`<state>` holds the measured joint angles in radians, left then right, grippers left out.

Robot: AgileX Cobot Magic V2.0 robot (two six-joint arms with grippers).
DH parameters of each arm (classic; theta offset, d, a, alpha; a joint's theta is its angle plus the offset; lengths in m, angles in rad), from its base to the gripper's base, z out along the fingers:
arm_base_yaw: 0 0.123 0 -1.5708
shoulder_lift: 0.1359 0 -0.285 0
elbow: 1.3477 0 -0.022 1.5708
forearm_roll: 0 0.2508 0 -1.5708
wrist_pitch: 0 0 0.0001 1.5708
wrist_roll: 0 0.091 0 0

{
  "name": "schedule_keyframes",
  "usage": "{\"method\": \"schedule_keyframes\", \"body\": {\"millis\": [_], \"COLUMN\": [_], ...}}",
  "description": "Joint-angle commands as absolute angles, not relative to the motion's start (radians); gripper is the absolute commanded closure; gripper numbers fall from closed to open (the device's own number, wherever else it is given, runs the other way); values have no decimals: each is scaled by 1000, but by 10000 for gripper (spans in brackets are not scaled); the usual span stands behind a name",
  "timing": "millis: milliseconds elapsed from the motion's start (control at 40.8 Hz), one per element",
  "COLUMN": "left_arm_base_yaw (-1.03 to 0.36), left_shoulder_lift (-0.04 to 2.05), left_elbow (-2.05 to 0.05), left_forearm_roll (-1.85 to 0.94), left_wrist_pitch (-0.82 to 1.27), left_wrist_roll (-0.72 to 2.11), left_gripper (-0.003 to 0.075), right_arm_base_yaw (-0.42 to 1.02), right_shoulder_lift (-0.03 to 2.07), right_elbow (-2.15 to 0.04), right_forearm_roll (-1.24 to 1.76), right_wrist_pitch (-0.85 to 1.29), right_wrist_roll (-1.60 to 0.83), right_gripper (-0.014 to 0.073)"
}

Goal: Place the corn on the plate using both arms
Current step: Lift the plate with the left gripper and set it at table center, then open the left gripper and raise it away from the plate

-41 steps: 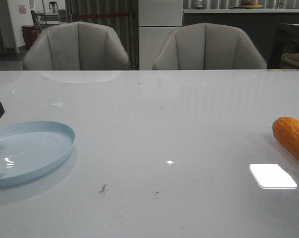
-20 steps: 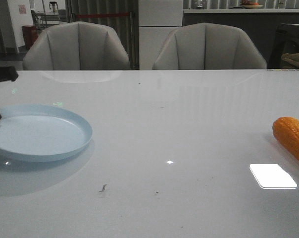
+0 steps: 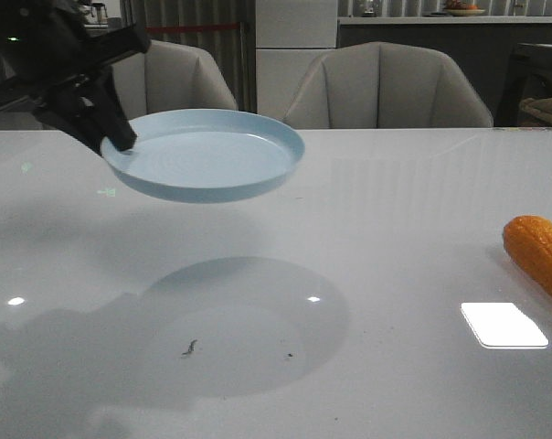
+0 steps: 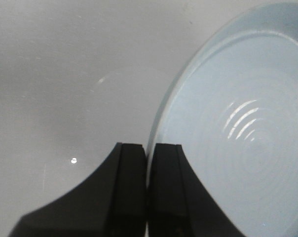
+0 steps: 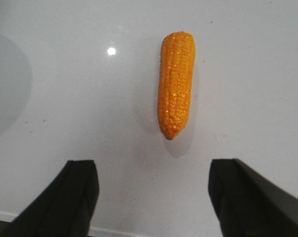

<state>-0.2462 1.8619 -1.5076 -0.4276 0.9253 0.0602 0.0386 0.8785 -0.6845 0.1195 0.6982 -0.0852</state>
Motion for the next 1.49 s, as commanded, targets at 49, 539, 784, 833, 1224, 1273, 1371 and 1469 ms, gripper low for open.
{"method": "schedule_keyframes", "body": {"millis": [49, 539, 784, 833, 1224, 1273, 1371, 1469], "left_arm_base_yaw": [-316, -431, -435, -435, -433, -433, -433, -433], "left_shoulder_lift": [1835, 2005, 2011, 2011, 2007, 2005, 1992, 1950], "left_elbow": [-1541, -1540, -1557, -1564, -1749, -1800, -1924, -2010], "left_forearm_roll": [-461, -429, -421, -421, -327, -289, -165, -9], "left_wrist_pitch": [905, 974, 966, 966, 1040, 1070, 1132, 1143], "left_wrist_roll": [59, 59, 76, 81, 83, 83, 85, 83], "left_gripper": [634, 631, 521, 474, 320, 325, 342, 362], "right_arm_base_yaw": [40, 40, 40, 40, 40, 40, 40, 40], "right_shoulder_lift": [874, 874, 874, 874, 874, 874, 874, 874], "right_elbow": [-719, -719, -719, -719, -719, -719, -719, -719], "right_forearm_roll": [116, 116, 116, 116, 116, 116, 116, 116], "right_wrist_pitch": [645, 646, 685, 693, 690, 688, 670, 659], "right_wrist_roll": [-91, -91, -91, -91, -91, -91, -91, -91], "right_gripper": [19, 19, 19, 19, 19, 19, 19, 19]}}
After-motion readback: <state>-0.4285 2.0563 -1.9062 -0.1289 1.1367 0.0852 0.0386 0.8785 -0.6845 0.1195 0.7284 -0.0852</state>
